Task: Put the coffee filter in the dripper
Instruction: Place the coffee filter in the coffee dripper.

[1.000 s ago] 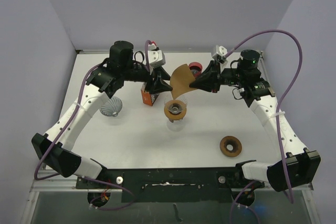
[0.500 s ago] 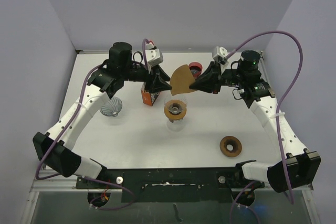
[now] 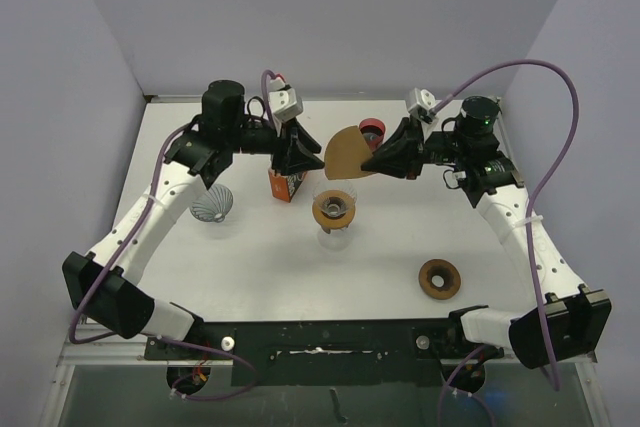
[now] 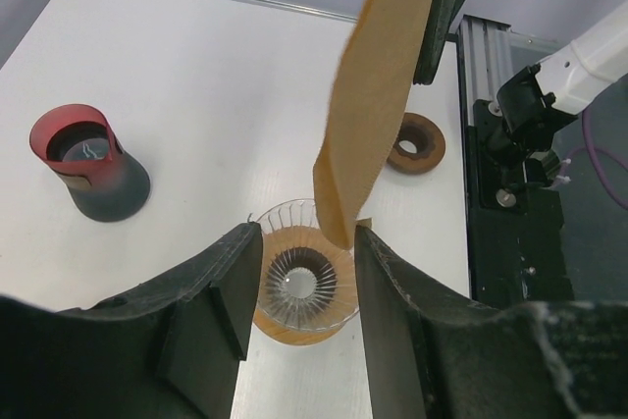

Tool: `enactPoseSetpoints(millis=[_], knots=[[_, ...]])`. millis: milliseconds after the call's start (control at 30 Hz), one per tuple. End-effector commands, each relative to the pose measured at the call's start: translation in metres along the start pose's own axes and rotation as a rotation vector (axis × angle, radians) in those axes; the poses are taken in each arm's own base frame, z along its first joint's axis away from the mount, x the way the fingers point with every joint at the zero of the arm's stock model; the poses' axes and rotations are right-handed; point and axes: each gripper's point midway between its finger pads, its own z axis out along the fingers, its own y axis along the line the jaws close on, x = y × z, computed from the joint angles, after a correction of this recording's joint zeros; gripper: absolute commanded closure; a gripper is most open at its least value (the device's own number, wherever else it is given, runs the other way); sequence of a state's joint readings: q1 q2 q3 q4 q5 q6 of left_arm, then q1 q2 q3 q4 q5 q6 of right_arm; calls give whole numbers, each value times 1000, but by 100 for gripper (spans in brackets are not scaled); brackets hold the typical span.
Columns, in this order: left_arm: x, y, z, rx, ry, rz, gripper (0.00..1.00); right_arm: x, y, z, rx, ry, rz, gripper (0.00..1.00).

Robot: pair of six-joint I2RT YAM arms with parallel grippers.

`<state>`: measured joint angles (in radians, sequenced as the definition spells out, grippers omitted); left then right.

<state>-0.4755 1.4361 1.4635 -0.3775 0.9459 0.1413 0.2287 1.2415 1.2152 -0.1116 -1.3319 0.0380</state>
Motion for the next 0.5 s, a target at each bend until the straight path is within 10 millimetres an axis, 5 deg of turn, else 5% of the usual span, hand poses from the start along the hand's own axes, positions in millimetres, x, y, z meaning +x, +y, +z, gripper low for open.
enactPoseSetpoints(millis=[0,467], knots=[[-29,-12,-12,21,-77,78,58,-14,13,-4,-23,-22,-73,100],[-31,-8,-24,-1,-88,98,49,-13,13,-5,-21,-22,-77,100]])
